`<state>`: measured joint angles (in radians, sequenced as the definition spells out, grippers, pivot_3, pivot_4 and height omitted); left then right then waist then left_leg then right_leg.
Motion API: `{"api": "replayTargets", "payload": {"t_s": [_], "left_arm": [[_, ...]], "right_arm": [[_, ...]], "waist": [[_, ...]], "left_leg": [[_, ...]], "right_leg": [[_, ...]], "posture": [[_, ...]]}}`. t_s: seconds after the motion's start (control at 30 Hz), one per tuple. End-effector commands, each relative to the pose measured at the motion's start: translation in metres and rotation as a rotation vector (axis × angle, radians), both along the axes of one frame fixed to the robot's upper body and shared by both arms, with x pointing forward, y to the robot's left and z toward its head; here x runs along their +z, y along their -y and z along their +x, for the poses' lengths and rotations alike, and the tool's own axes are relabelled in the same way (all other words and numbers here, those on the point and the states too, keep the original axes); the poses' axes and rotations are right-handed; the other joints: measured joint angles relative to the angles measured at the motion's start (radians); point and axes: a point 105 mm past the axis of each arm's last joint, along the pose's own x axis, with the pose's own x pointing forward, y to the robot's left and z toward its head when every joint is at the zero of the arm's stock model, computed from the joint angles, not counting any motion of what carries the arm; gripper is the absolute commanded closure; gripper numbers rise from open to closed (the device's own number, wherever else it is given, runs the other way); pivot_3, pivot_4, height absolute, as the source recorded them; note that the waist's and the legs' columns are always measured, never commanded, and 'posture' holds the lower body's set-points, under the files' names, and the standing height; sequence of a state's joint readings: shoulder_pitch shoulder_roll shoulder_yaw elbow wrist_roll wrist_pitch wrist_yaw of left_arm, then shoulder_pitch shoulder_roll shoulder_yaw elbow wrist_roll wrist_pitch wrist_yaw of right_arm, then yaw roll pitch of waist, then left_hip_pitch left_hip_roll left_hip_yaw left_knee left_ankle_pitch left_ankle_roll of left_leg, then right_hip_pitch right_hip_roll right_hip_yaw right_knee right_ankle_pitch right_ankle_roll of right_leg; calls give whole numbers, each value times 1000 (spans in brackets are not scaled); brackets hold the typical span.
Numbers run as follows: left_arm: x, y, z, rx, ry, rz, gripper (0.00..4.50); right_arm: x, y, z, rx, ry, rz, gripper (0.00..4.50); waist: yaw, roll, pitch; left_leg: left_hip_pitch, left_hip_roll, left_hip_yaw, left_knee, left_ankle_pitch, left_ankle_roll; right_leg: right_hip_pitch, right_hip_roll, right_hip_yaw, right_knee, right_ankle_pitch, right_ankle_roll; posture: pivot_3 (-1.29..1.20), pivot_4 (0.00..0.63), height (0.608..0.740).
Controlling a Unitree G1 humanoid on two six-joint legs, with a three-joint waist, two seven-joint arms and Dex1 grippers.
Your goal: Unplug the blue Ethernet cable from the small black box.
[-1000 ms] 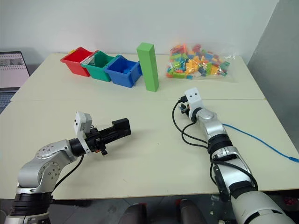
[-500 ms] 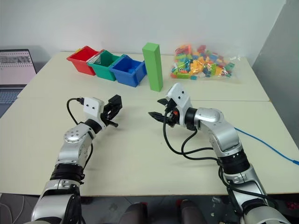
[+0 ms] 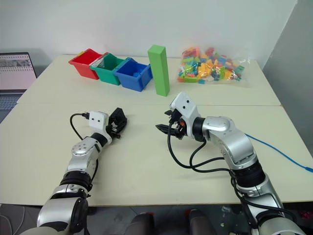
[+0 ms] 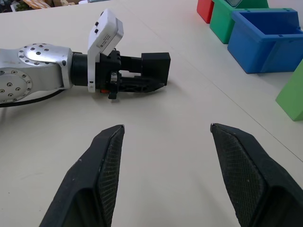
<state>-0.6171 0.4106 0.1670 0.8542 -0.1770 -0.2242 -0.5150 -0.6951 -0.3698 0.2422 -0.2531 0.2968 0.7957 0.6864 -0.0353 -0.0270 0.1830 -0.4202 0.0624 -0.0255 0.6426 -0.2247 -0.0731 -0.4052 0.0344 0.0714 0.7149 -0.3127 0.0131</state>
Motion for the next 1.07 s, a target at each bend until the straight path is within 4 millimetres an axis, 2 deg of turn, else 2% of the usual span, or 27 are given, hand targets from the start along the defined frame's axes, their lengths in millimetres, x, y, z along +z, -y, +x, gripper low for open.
{"api": "replayTargets", "payload": {"t_s": [0.03, 0.17, 0.23, 0.37, 0.47, 0.67, 0.9, 1.07], "left_arm": [[-5, -7, -6, 22, -15, -28, 947], [-8, -16, -17, 51, -63, -13, 74], [-8, -22, -26, 65, -102, 4, 74], [3, -28, -57, -5, -141, 181, 74], [19, -36, -72, -31, -134, 263, 74], [55, -43, -98, -136, -122, 273, 74], [70, -44, -119, -218, -215, 249, 74], [72, -38, -124, -271, -227, 248, 74]], "right_arm": [[12, -5, -6, 22, 50, 14, 1432], [10, -3, -6, 16, 48, 9, 1432], [7, -1, -6, 4, 42, 4, 1432], [-1, 14, -1, -55, 50, 4, 1432], [-6, 28, -4, -58, 50, 2, 1432], [-11, 56, -12, -13, 38, -11, 1432], [-5, 82, -11, -10, 12, -21, 1432], [-7, 86, -9, -13, 10, -32, 1432]], "waist": [[-1, 0, 0], [-7, 0, 0], [-10, 0, 0], [-26, 0, 0], [-22, 0, 0], [-15, -1, 1], [-18, -1, 1], [-19, -1, 1]], "left_leg": [[0, 0, 0, 0, 0, 0], [0, 0, 0, 0, 0, 0], [0, 0, 0, 0, 0, 0], [1, 1, 0, -1, 0, 0], [2, 1, -1, -2, 0, 0], [1, 1, 0, -2, 0, 0], [2, 1, 0, -2, 0, 0], [2, 1, 0, -2, 0, 0]], "right_leg": [[0, 0, 0, 0, 0, 0], [0, 0, 0, 0, 0, 0], [0, 0, 1, 0, 0, 0], [0, 0, 2, 0, 0, 0], [0, 0, 1, 0, 0, 0], [0, -1, 1, -1, -3, 5], [0, 0, 1, -1, -3, 5], [0, 0, 1, -1, -3, 5]], "posture": [[0, 150, 740], [0, 150, 740], [0, 150, 740], [0, 150, 740], [0, 150, 740], [0, 150, 740], [0, 150, 740], [0, 150, 740]]}}
